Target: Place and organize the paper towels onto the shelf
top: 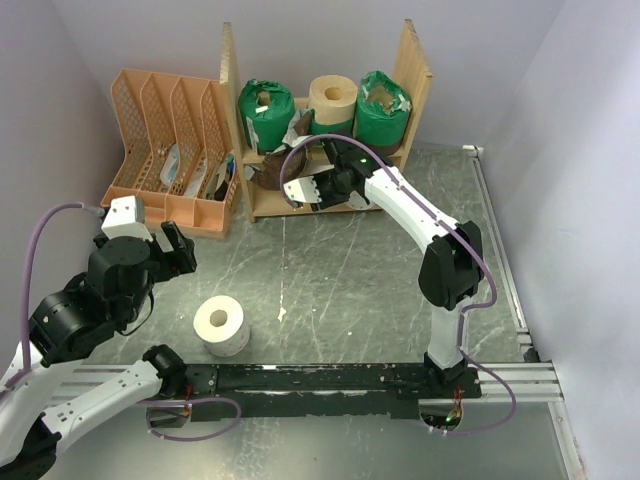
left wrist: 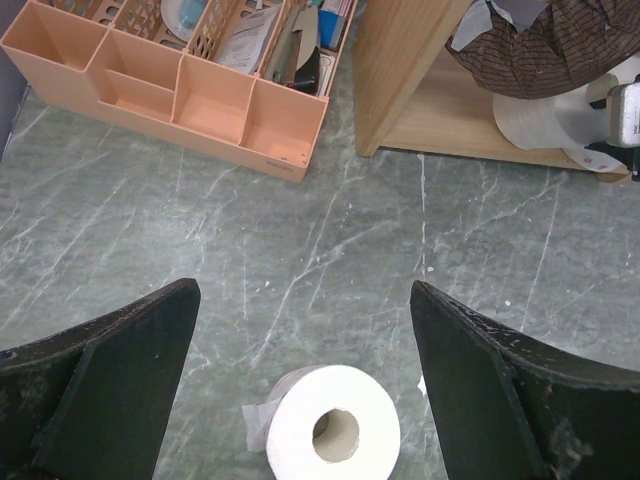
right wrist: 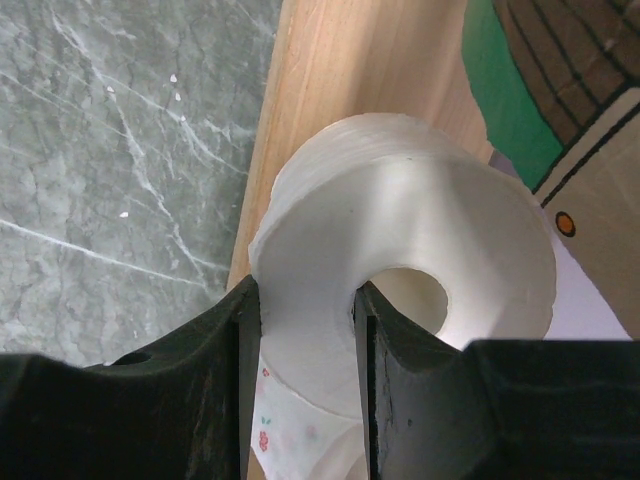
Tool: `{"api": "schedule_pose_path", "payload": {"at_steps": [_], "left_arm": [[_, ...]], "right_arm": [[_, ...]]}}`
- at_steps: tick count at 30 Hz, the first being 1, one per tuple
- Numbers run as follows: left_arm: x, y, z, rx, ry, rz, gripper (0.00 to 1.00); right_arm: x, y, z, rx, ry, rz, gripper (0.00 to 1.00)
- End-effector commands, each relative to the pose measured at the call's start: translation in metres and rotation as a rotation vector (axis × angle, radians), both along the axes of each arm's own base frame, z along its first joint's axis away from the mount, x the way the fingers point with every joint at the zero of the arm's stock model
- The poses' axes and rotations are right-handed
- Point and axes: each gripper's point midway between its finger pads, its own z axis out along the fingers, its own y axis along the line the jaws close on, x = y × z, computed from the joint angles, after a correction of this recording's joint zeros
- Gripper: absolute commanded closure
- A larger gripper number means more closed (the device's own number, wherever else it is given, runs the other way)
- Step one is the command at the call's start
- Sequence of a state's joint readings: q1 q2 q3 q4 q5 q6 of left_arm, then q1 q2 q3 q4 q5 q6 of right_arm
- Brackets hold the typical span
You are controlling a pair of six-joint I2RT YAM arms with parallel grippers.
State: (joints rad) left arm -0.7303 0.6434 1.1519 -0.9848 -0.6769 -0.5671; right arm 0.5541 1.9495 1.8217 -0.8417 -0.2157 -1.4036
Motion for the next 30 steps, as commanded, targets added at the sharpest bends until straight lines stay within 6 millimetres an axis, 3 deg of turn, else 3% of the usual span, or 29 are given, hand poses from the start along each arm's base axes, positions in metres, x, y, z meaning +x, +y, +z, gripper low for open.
{"api": "schedule_pose_path", "payload": {"at_steps": [1, 3, 6, 18, 23, 25, 26, 27, 28, 30], "left_arm": [[0.002, 0.003, 0.006, 0.007, -0.022, 0.010, 0.02], [0.002, 0.002, 0.006, 0.006, -0.022, 0.009, 0.02], [0.002, 0.002, 0.006, 0.009, -0.023, 0.010, 0.02], [0.003, 0.001, 0.004, 0.011, -0.021, 0.007, 0.02], [0.002, 0.001, 0.004, 0.009, -0.022, 0.004, 0.02], [0.002, 0.000, 0.005, 0.010, -0.020, 0.000, 0.02], [0.002, 0.000, 0.006, 0.010, -0.019, -0.003, 0.02], [0.002, 0.000, 0.008, 0.009, -0.019, -0.005, 0.02], [0.001, -0.001, 0.011, 0.004, -0.020, -0.007, 0.02], [0.000, -0.002, 0.023, -0.020, -0.038, -0.019, 0.02]], "right_arm": [[0.012, 0.001, 0.032, 0.038, -0.090, 0.003, 0.69], [0.012, 0.001, 0.034, 0.038, -0.092, 0.003, 0.66], [0.012, 0.001, 0.036, 0.039, -0.097, 0.006, 0.53], [0.013, -0.002, 0.043, 0.035, -0.120, 0.006, 0.52], [0.003, -0.003, 0.058, 0.059, -0.127, 0.000, 0.52], [-0.013, -0.002, 0.066, 0.070, -0.112, -0.004, 0.52], [-0.026, -0.002, 0.069, 0.065, -0.089, 0.007, 0.45], [-0.044, -0.001, 0.069, 0.051, -0.056, 0.035, 0.15], [-0.068, 0.004, 0.066, 0.034, -0.015, 0.075, 0.02], [-0.124, 0.005, 0.056, -0.026, 0.072, 0.186, 0.00]]}}
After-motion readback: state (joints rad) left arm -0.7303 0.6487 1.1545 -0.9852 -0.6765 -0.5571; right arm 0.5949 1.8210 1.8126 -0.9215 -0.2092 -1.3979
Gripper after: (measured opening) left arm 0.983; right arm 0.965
